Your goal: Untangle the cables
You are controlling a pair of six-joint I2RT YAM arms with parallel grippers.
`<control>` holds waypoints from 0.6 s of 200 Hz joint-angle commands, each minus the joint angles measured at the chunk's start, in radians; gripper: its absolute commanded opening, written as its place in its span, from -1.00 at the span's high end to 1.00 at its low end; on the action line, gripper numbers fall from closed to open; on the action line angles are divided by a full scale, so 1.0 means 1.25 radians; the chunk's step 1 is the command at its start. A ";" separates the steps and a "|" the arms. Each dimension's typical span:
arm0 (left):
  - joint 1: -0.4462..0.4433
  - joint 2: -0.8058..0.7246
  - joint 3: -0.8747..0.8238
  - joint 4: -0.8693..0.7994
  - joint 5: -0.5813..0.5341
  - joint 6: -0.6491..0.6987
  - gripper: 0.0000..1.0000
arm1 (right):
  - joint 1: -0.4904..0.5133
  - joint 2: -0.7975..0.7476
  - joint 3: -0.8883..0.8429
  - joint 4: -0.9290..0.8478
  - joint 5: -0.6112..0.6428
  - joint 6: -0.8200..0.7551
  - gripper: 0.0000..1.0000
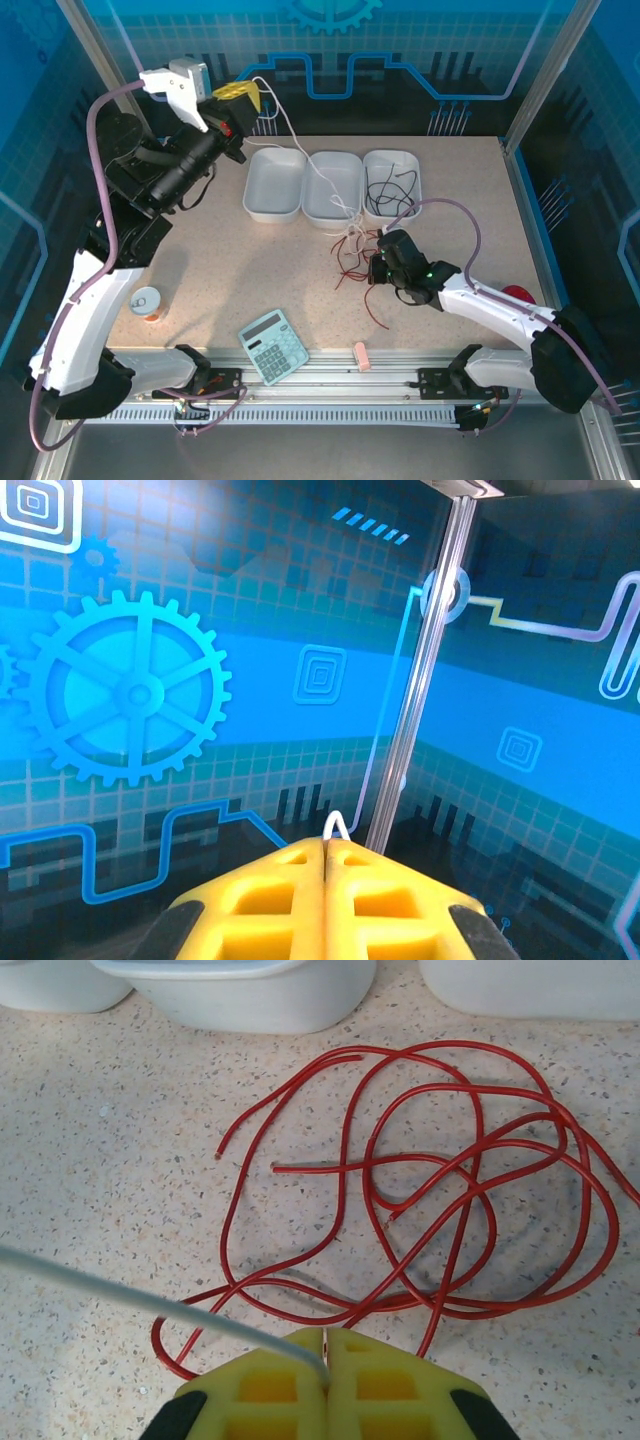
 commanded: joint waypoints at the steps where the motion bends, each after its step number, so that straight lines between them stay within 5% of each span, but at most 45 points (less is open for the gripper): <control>1: 0.006 0.008 0.035 0.012 0.005 0.004 1.00 | -0.002 -0.019 -0.021 0.045 -0.051 -0.030 1.00; 45: 0.012 0.027 0.065 -0.002 -0.008 0.019 1.00 | 0.006 -0.085 -0.041 0.064 -0.034 -0.073 1.00; 50: 0.012 0.030 0.071 -0.006 -0.002 0.019 1.00 | 0.006 -0.088 -0.044 0.064 -0.040 -0.079 0.79; 59: 0.011 0.035 0.080 -0.012 0.012 0.015 1.00 | 0.007 -0.097 -0.053 0.069 -0.057 -0.086 0.06; 69: 0.012 0.039 0.083 -0.018 0.036 0.009 1.00 | 0.008 -0.111 -0.061 0.086 -0.089 -0.098 -0.22; 85: 0.012 0.042 0.080 -0.027 0.081 -0.007 1.00 | 0.014 -0.144 -0.065 0.112 -0.122 -0.112 -0.38; 120: 0.011 0.039 0.054 -0.016 0.165 -0.048 1.00 | 0.020 -0.209 -0.038 0.159 -0.177 -0.125 -0.40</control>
